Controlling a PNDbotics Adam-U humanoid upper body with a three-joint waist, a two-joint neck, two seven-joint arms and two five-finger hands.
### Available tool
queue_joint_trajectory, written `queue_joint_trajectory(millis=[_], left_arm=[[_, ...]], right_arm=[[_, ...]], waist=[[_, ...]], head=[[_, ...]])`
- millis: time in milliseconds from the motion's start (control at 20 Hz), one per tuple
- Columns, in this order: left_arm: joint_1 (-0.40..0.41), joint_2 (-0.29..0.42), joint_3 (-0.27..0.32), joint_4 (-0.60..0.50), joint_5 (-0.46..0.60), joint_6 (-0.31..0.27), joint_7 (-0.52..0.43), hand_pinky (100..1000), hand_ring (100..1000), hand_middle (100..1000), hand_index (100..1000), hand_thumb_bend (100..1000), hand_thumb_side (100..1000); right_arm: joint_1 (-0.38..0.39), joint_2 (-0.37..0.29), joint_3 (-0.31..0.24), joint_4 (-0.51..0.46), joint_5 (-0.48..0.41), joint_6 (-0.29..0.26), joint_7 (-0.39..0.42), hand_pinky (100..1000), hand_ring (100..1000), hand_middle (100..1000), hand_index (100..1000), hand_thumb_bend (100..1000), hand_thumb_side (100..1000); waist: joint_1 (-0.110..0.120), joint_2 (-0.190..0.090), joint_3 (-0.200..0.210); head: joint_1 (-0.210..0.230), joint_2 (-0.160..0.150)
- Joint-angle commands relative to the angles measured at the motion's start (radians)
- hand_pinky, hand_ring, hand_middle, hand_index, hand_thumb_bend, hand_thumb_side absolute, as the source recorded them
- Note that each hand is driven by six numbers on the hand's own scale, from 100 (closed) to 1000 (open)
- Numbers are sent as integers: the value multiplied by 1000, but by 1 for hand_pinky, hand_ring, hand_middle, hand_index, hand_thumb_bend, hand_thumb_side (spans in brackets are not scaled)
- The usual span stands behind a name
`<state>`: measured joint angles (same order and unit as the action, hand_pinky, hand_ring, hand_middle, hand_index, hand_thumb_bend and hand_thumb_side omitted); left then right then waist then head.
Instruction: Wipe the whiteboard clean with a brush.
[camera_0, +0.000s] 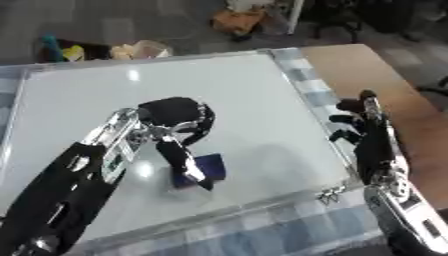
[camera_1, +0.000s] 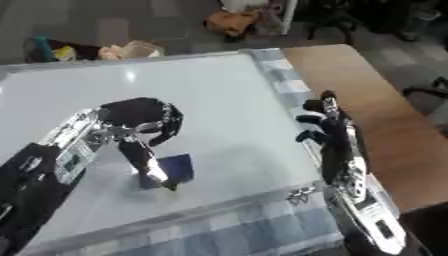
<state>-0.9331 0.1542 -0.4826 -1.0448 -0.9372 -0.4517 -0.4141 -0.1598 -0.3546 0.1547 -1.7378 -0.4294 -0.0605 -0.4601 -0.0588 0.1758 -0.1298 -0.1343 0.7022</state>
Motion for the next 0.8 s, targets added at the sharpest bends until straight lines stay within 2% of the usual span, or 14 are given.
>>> queue_joint_trajectory(millis=[50, 800], left_arm=[[-16, -8, 8, 1, -2, 3, -21, 522, 518, 531, 205, 889, 684], [-8, -12, -8, -35, -9, 34, -66, 462, 459, 510, 204, 912, 637]], right_arm=[[-14, -9, -5, -8, -3, -1, 5, 340, 592, 632, 642, 100, 760], [-12, -6, -5, -7, -3, 1, 14, 339, 592, 630, 642, 100, 762]], waist=[[-3, -12, -1], [-5, -13, -3]], head=[[-2, 6], [-10, 7]])
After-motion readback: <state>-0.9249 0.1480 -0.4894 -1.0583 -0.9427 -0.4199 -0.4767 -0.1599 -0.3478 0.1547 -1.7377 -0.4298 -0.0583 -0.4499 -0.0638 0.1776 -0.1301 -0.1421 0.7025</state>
